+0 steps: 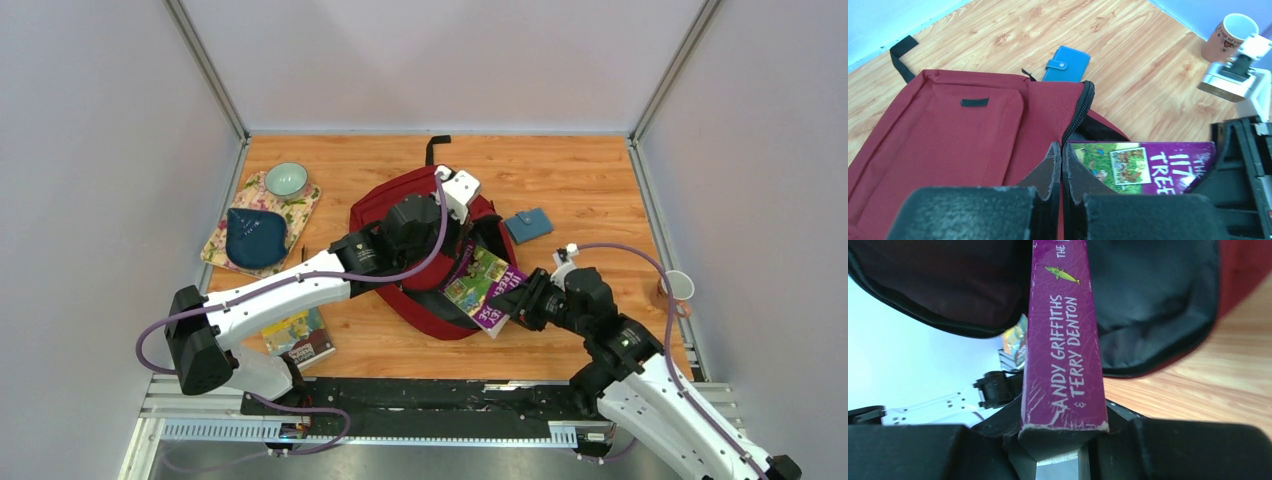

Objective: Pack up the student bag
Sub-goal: Place the book in the student bag.

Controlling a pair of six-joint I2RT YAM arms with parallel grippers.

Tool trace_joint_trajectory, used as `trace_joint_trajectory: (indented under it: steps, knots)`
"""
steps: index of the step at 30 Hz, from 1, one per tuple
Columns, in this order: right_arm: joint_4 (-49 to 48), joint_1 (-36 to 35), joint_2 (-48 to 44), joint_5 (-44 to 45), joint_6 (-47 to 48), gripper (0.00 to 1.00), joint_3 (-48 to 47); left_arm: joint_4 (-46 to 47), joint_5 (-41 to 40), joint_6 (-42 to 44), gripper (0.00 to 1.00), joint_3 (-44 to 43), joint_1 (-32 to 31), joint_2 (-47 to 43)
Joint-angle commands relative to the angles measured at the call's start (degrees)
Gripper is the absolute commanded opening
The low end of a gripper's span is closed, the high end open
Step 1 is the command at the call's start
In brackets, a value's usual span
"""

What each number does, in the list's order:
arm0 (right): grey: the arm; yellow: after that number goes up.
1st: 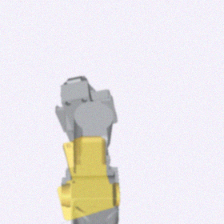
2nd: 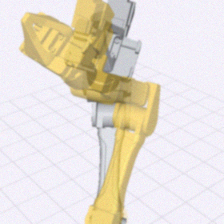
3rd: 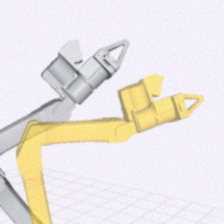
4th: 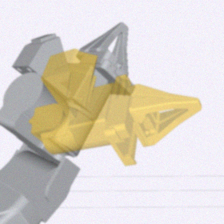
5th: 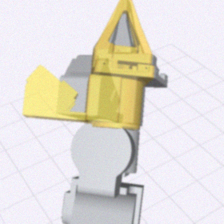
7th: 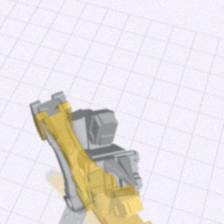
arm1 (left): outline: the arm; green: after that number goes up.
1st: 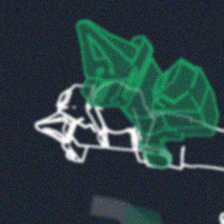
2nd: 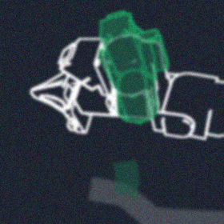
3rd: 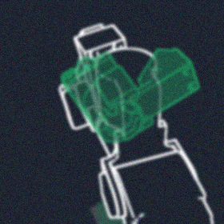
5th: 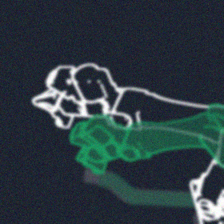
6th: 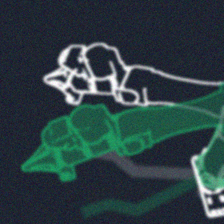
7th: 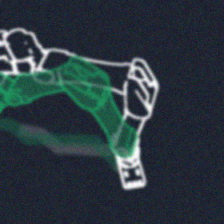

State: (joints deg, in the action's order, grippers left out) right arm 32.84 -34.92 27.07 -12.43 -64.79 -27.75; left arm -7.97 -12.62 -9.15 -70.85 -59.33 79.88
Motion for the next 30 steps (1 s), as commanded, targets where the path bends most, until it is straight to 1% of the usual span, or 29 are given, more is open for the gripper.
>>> trace_joint_trajectory:
  steps: [1, 2, 4, 6, 8, 11, 13, 17, 19, 21, 25, 27, 28, 30]
  knots:
    - [-24.6, 1.3, 4.6, -6.6, -4.8, 0.0, -0.1, 5.2, 3.2, 1.5, 0.0, 0.1, -0.2, -2.4]
    - [-27.5, 1.8, 5.6, -7.3, -5.7, 0.0, 1.5, 5.2, 3.4, 1.5, 0.0, 0.2, -0.2, -2.4]
    - [-36.5, 2.0, 7.9, -8.5, -9.4, 0.0, 3.5, 5.2, 3.5, 1.4, 0.0, 0.1, -0.2, -2.4]
    - [-43.5, 2.0, 11.7, -8.4, -11.6, 0.0, 5.9, 5.2, 3.6, 1.3, 0.0, 0.0, -0.2, -2.5]
    - [-47.8, 2.1, 15.2, -7.4, -13.2, 0.0, 6.9, 5.5, 3.5, 1.2, 0.0, 0.0, -0.2, -2.6]
    - [-53.1, 2.0, 19.8, -4.5, -12.7, 0.0, 7.2, 5.9, 3.6, 0.9, 0.0, 0.1, -0.2, -3.0]
    - [-54.9, 2.2, 22.7, -2.6, -13.0, 0.0, 6.9, 6.0, 3.7, 0.6, 0.0, 0.4, -0.2, -3.1]
    - [-64.2, 2.1, 31.0, -1.9, -14.6, 0.0, 6.2, 6.2, 3.9, 0.5, 0.0, 0.6, -0.2, -3.5]
    - [-66.5, 2.1, 36.3, -0.9, -15.4, 0.0, 5.0, 6.5, 4.2, 0.4, 0.0, 1.1, -0.2, -4.0]
    - [-68.3, 2.2, 39.6, 0.2, -15.9, 0.0, 3.7, 6.7, 4.6, 0.4, 0.0, 1.2, -0.2, -4.2]
    - [-72.0, 1.8, 47.9, 7.8, -17.1, 0.0, 1.3, 6.6, 5.2, 0.1, 0.0, 1.1, -0.2, -4.3]
    - [-74.8, 1.9, 51.5, 8.8, -17.4, 0.0, -1.4, 6.6, 5.5, -0.1, 0.0, 1.2, -0.2, -4.4]
    - [-74.9, 1.7, 53.1, 9.1, -17.6, 0.01, -2.6, 6.7, 5.4, -0.3, 0.0, 1.5, -0.2, -4.3]
    - [-74.2, 1.4, 57.8, 9.6, -17.7, 0.08, -5.5, 6.8, 5.5, -0.5, 0.0, 1.7, -0.2, -4.2]
